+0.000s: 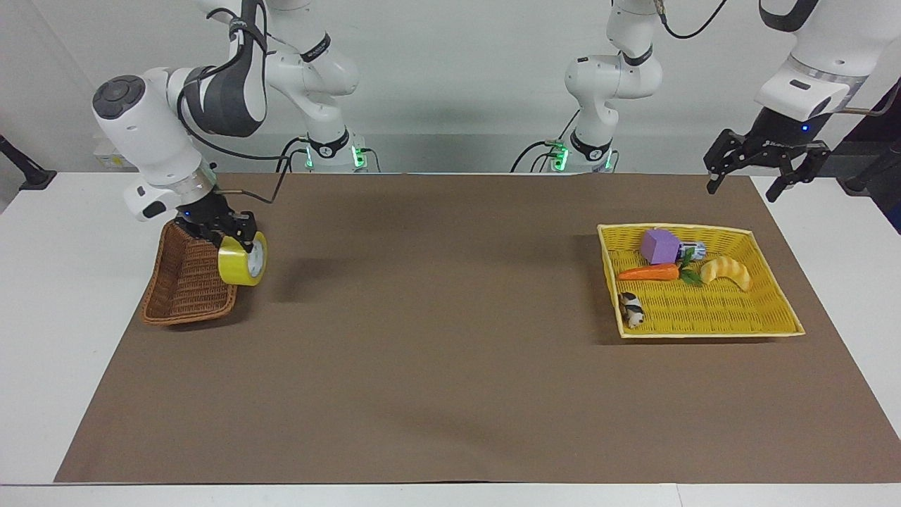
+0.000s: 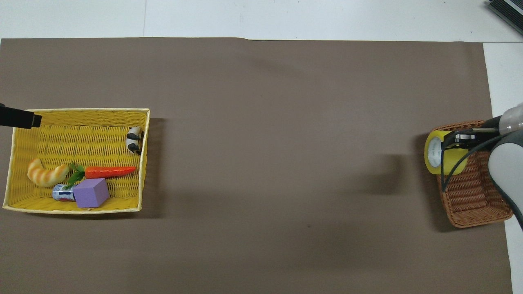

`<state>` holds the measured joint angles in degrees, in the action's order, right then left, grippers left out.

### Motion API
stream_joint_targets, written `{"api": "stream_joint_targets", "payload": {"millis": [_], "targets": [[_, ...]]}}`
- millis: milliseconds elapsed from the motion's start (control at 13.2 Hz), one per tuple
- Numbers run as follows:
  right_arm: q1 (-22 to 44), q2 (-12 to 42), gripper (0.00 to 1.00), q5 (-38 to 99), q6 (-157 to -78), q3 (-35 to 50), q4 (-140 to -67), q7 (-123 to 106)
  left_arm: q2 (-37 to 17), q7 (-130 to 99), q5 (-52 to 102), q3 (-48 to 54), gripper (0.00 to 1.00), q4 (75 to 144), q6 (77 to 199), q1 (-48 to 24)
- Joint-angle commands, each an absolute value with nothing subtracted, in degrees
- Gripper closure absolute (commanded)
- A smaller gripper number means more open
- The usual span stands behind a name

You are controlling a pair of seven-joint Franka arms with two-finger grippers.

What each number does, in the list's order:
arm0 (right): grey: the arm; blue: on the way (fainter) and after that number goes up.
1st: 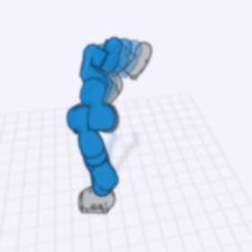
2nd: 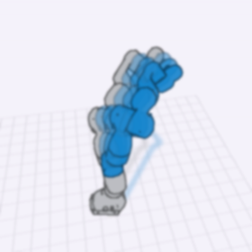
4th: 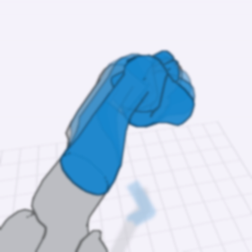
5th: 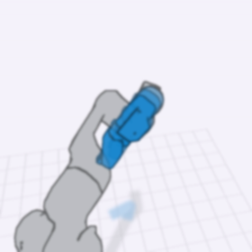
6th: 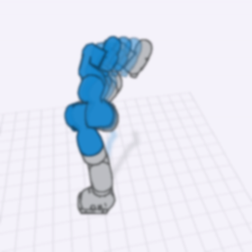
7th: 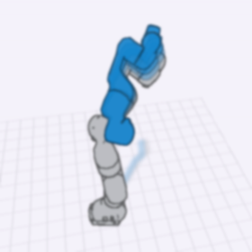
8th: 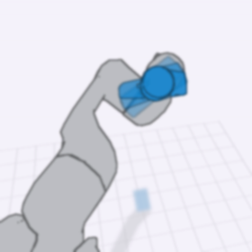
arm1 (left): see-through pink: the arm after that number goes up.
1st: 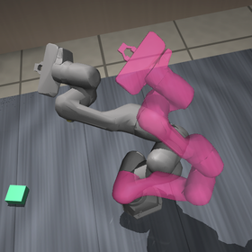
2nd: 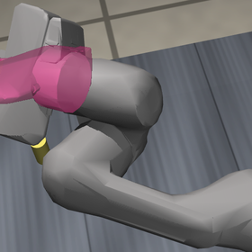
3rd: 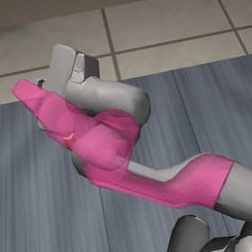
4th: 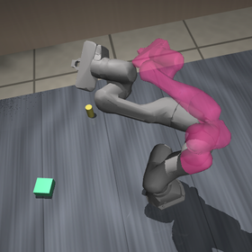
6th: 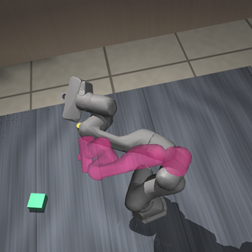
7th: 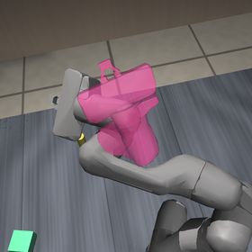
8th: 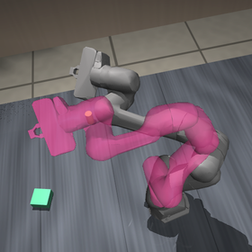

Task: Move tape to another basket
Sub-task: 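Lower the tape into the wicker basket and open the right gripper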

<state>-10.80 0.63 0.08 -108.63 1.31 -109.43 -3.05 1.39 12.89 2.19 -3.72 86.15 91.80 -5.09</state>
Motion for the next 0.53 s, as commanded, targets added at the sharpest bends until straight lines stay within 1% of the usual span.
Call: {"api": "stream_joint_targets", "payload": {"millis": [0, 226, 453], "targets": [[-16.4, -2.1, 1.0, -3.4, -108.0, 2.0, -112.7, -6.6, 3.4, 13.6, 1.3, -3.1, 0.0, 86.5, 89.7, -4.7], [-20.2, -2.1, 1.0, -3.7, -109.3, 2.1, -116.2, -10.3, 3.4, 13.5, 1.3, -3.2, 0.0, 86.6, 89.8, -4.7], [-22.1, -0.2, 1.0, -3.8, -114.3, 2.1, -119.3, -13.5, 3.4, 13.4, 1.3, -3.1, 0.0, 86.6, 90.3, -4.7]]}}
